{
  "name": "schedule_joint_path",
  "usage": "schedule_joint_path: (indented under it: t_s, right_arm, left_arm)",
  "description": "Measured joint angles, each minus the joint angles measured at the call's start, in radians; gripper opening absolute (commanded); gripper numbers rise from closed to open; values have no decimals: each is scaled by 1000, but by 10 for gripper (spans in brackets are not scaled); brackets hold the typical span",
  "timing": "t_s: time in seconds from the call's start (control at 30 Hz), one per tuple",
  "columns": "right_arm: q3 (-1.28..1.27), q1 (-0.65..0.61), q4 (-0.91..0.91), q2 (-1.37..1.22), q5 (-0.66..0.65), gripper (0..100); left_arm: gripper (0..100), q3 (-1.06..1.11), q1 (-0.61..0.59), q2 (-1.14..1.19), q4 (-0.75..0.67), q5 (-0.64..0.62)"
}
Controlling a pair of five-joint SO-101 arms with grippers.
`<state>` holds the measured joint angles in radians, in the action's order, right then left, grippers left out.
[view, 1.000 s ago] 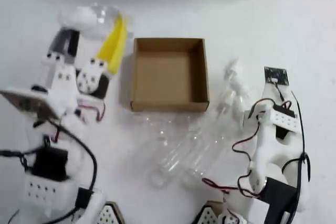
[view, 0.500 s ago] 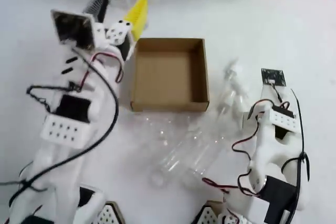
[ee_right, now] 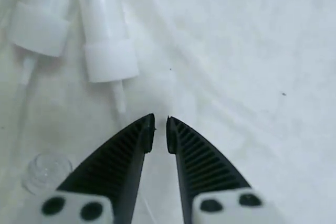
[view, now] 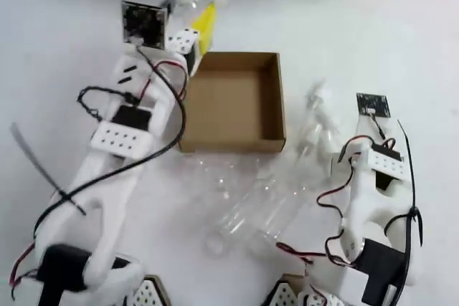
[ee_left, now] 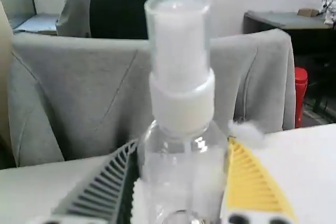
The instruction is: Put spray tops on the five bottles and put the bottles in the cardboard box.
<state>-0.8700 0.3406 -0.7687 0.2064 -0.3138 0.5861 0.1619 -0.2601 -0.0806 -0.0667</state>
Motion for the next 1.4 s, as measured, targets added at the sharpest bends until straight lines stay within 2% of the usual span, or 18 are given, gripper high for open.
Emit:
schedule_joint_path:
  t_s: [0.17,0.67,1.13,1.4]
  right_arm:
    - [0,0,0,0,-34,17]
    - [0,-11,0,-3,-41,17]
    - [0,-11,0,-3,-49,17]
    - [0,-11,0,-3,-66,17]
  left_arm:
    - [120,0,0,115,-17,0]
    - [120,0,8,511,-336,0]
    - [120,-29,6,638,-379,0]
    - [120,-29,6,763,-643,0]
